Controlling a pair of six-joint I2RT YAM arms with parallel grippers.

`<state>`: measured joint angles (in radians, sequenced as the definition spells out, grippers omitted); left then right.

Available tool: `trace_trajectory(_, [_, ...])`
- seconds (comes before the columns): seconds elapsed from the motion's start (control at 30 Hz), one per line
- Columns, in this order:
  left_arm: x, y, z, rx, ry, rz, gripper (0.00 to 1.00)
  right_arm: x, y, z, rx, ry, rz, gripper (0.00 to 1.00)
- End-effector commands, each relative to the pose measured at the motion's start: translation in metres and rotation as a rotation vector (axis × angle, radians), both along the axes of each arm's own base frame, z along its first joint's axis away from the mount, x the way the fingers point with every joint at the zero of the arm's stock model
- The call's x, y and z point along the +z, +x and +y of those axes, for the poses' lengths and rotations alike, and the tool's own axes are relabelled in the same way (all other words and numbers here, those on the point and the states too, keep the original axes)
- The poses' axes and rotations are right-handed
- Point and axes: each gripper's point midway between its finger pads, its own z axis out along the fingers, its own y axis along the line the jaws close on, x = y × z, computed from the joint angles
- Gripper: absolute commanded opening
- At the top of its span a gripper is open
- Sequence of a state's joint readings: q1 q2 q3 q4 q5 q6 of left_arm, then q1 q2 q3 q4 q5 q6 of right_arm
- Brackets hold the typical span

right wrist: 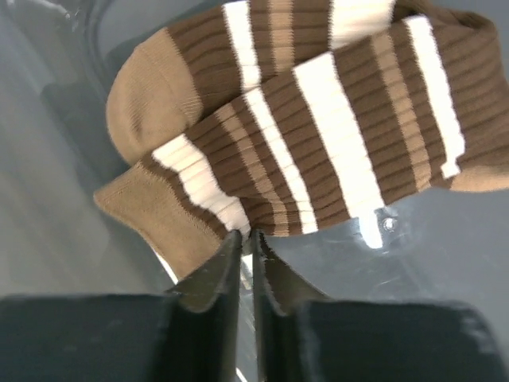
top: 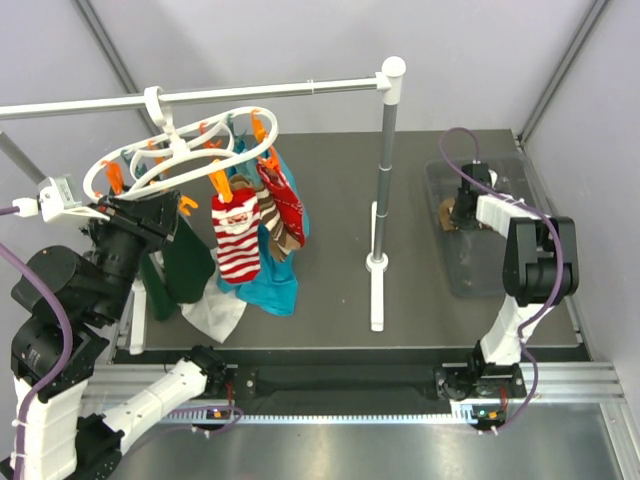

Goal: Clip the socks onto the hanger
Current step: Pick up the sock from the bin.

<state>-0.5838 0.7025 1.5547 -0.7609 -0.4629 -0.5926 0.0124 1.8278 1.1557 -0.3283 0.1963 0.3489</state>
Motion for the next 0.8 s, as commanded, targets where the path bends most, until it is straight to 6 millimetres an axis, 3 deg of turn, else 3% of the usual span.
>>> trace_trajectory(0.0, [0.003,-0.003,-0.001,-0.015,-0.009,-0.004,0.00,0.024,0.019,-0.018,-0.025,0.001,-0.091,0.06])
trace_trajectory(0.03, [0.003,-0.004,-0.001,-0.015,-0.009,-0.004,0.00,0.031,0.018,-0.022,-0.030,-0.001,-0.107,0.00])
trace_trajectory(0.17, [0.000,-0.002,-0.001,-0.015,-0.006,0.002,0.00,0.060,0.012,-0.035,-0.076,-0.002,-0.171,0.00])
trace_trajectory(0.5, [-0.004,0.000,-0.004,-0.019,-0.005,0.006,0.00,0.180,-0.023,-0.041,-0.128,0.135,-0.468,0.00])
trace_trajectory(0.77, [-0.006,-0.001,-0.002,-0.016,0.000,0.004,0.00,0.241,-0.061,-0.060,-0.215,0.033,-0.598,0.00])
